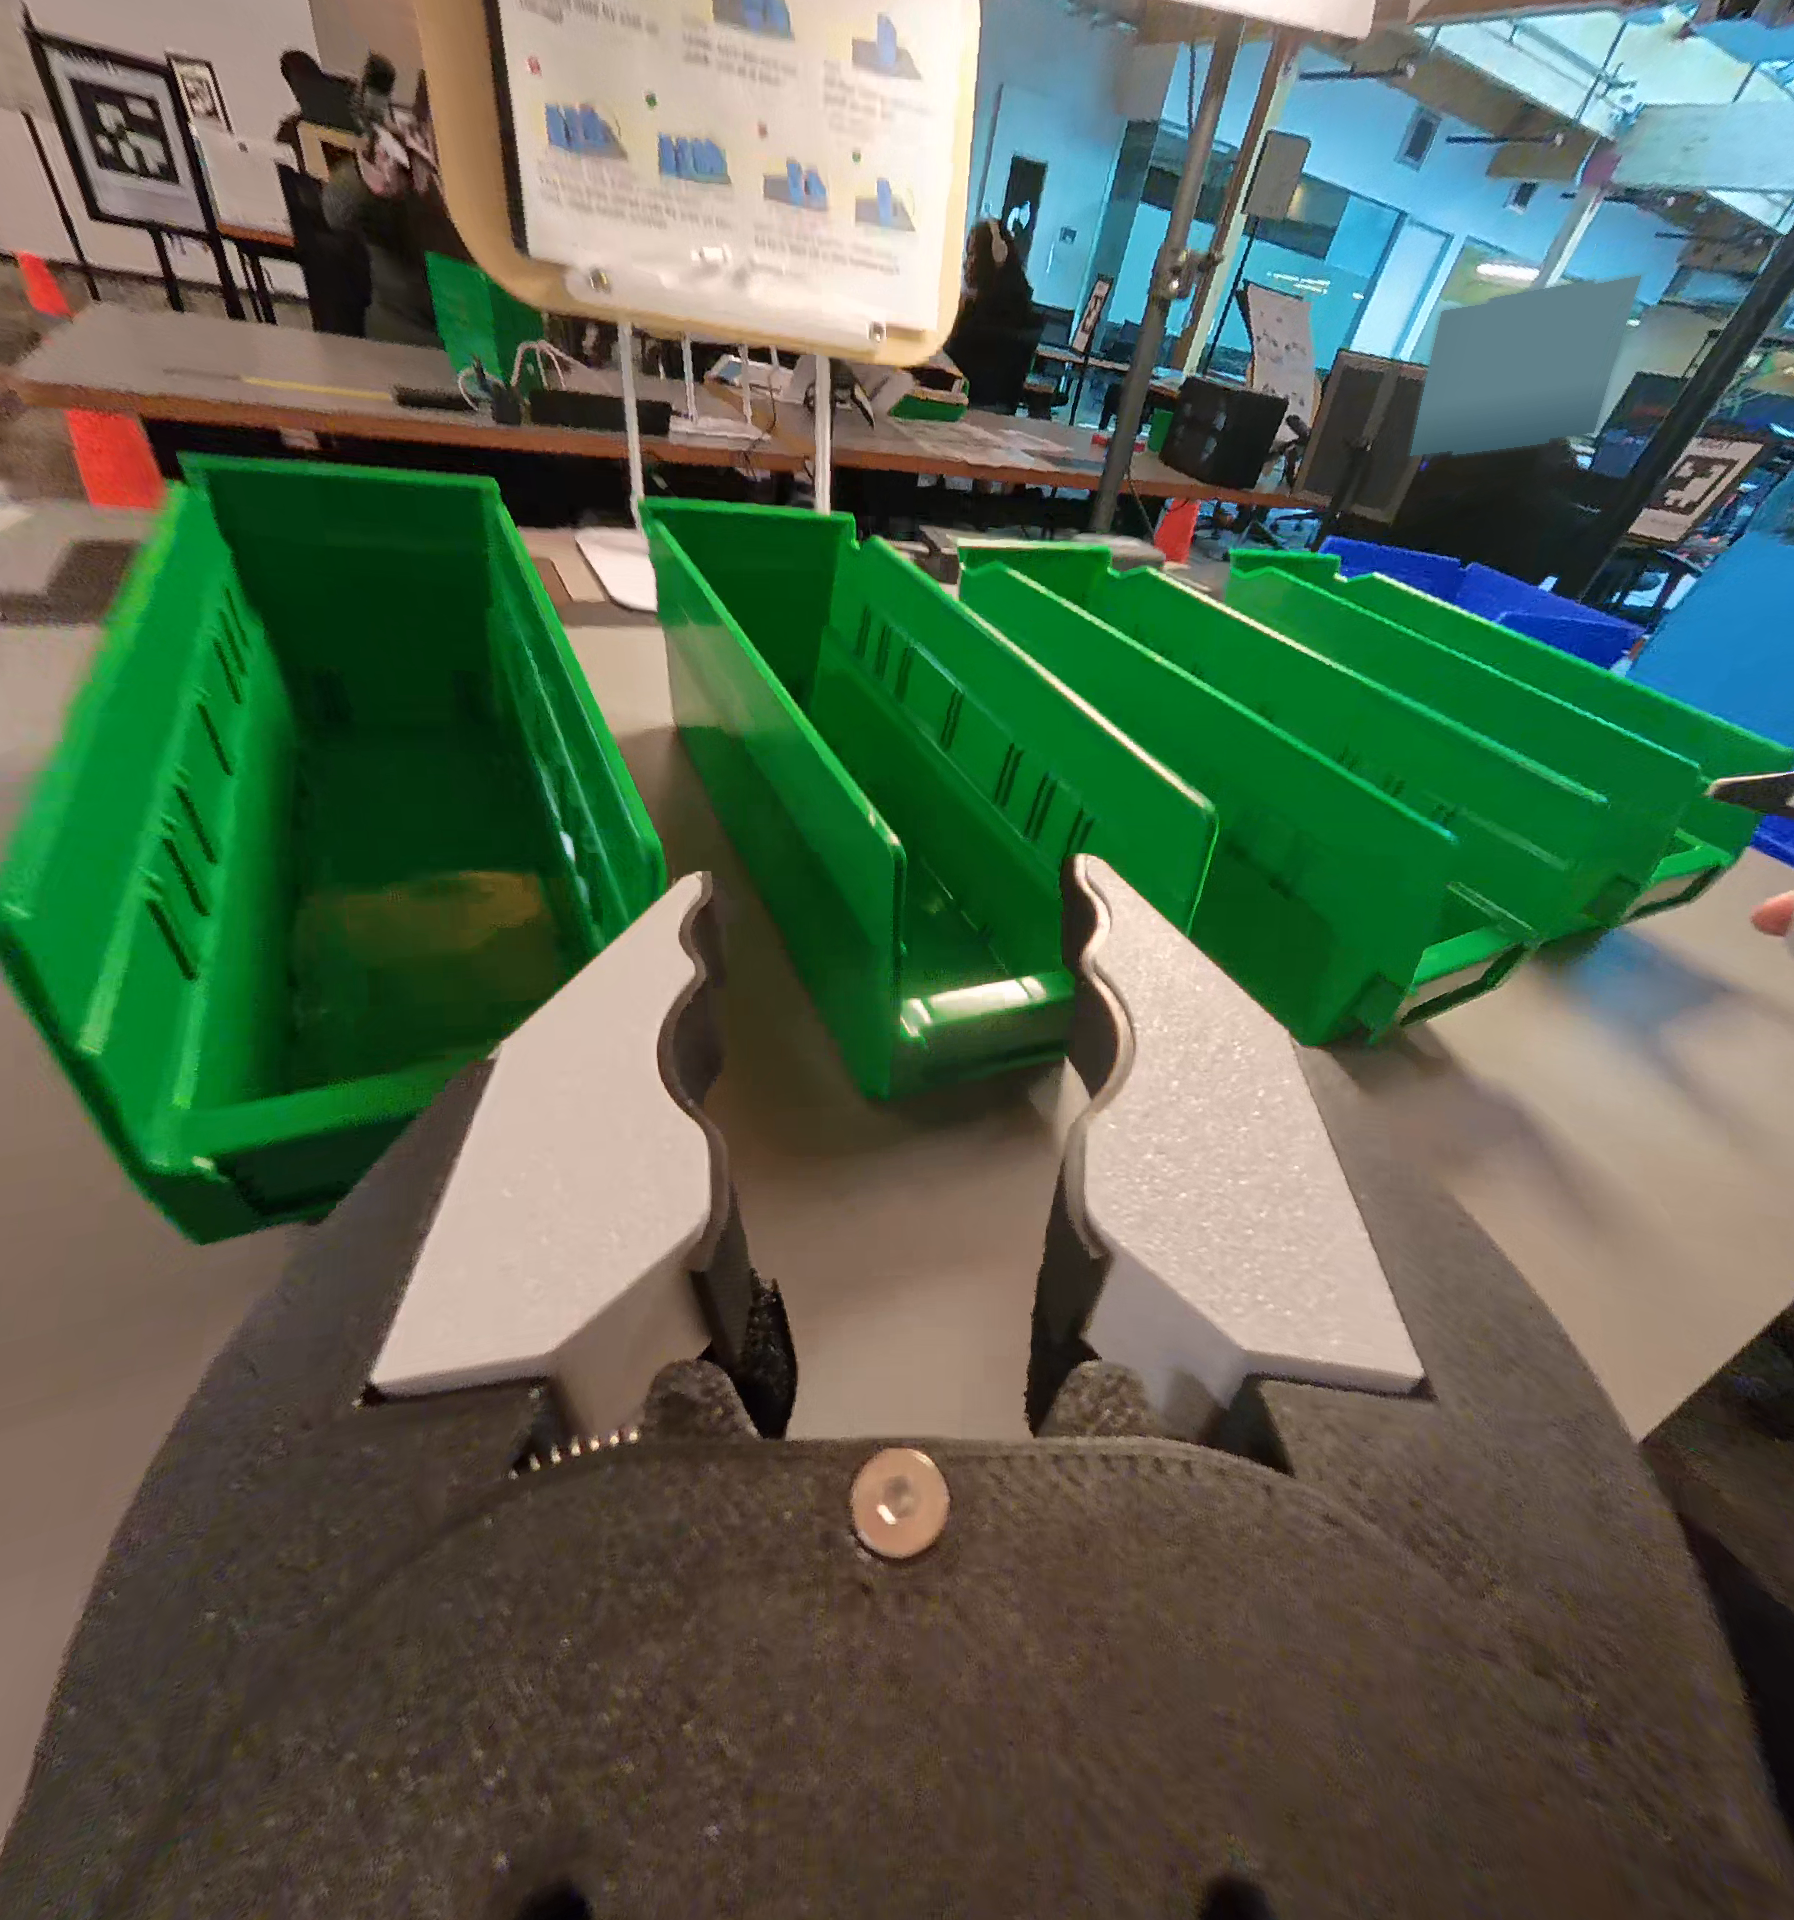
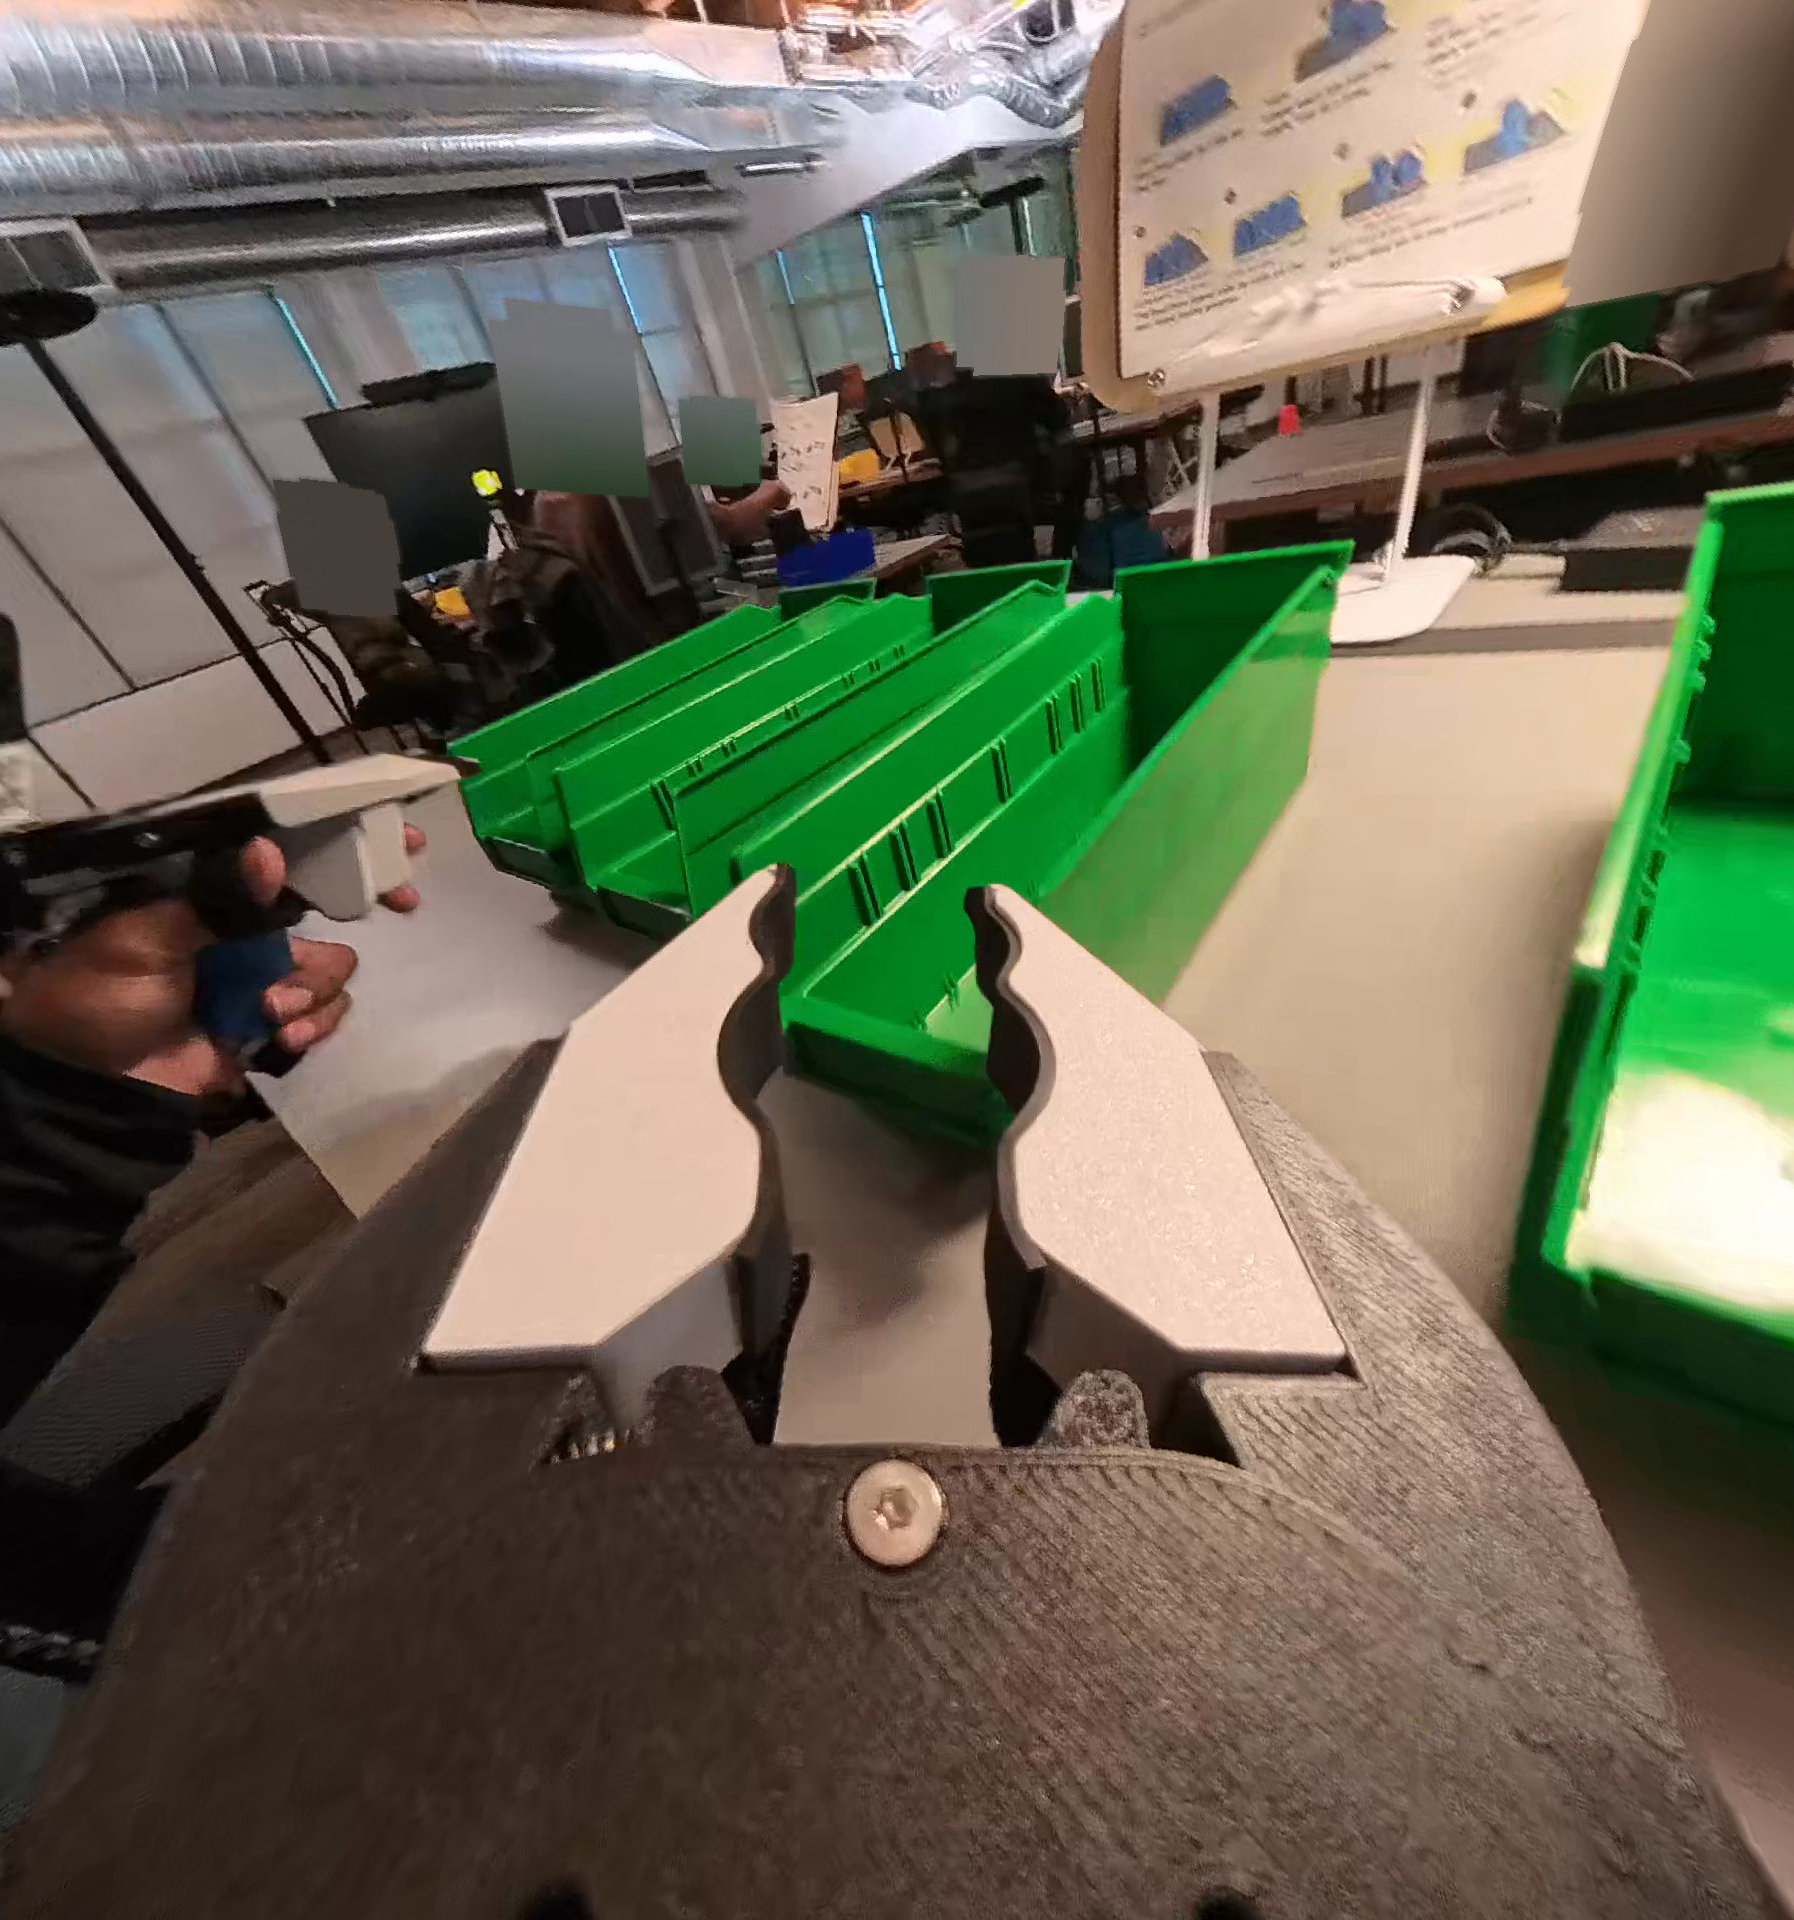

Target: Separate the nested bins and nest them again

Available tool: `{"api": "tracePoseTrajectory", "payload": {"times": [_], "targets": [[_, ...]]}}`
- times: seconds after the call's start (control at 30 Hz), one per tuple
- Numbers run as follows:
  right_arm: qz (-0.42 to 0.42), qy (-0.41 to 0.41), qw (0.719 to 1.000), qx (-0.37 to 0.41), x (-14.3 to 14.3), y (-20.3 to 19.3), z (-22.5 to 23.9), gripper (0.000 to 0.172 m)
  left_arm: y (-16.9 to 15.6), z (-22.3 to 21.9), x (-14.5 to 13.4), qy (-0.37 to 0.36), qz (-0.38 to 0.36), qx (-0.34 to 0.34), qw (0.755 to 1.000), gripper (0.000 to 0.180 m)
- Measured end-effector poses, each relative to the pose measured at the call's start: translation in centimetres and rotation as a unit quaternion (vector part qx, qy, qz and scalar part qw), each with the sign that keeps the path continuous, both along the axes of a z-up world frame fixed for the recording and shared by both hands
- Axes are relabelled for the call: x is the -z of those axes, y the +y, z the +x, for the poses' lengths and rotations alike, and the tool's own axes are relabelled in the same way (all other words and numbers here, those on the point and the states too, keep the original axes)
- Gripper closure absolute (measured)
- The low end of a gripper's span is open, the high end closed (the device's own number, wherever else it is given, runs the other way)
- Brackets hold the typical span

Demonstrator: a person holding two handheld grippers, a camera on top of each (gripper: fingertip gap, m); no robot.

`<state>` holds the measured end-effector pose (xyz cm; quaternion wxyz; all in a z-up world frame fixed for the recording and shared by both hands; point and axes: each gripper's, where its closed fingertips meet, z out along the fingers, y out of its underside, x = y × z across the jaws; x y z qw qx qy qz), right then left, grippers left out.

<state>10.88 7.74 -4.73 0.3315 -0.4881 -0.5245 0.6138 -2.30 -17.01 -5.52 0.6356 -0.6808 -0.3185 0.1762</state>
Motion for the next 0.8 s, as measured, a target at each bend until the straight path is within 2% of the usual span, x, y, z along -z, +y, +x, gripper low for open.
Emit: {"api": "tracePoseTrajectory", "payload": {"times": [0.17,0.33,0.4,0.5,0.63,0.77,0.8], "targets": [[0.037,-0.007,0.999,0.011,0.1,0.5,-2.7,0.13,-2.5,-2.2,-3.5,0.014,-0.055,-0.031,0.998,0.107],[0.079,-0.067,0.995,-0.014,4.0,0.7,-2.6,0.121,-5.0,-6.6,-5.4,-0.017,-0.147,-0.075,0.986,0.098],[0.068,-0.068,0.995,-0.018,4.2,1.1,-2.4,0.12,-4.9,-8.6,-5.8,-0.032,-0.161,-0.077,0.983,0.097],[0.044,-0.063,0.997,-0.015,3.6,1.9,-2.5,0.121,-3.6,-11.7,-4.8,-0.082,-0.189,-0.057,0.977,0.093],[0.016,-0.062,0.998,-0.021,2.8,1.9,-2.9,0.121,-1.5,-14.9,-2.3,-0.157,-0.236,-0.019,0.959,0.077],[0.003,-0.081,0.996,-0.037,4.3,1.3,-3.2,0.121,-0.2,-17.6,-1.8,-0.193,-0.246,-0.012,0.95,0.073],[-0.012,-0.069,0.997,-0.044,3.8,1.2,-2.9,0.121,-0.1,-18.2,-1.6,-0.203,-0.252,-0.015,0.946,0.071]]}}
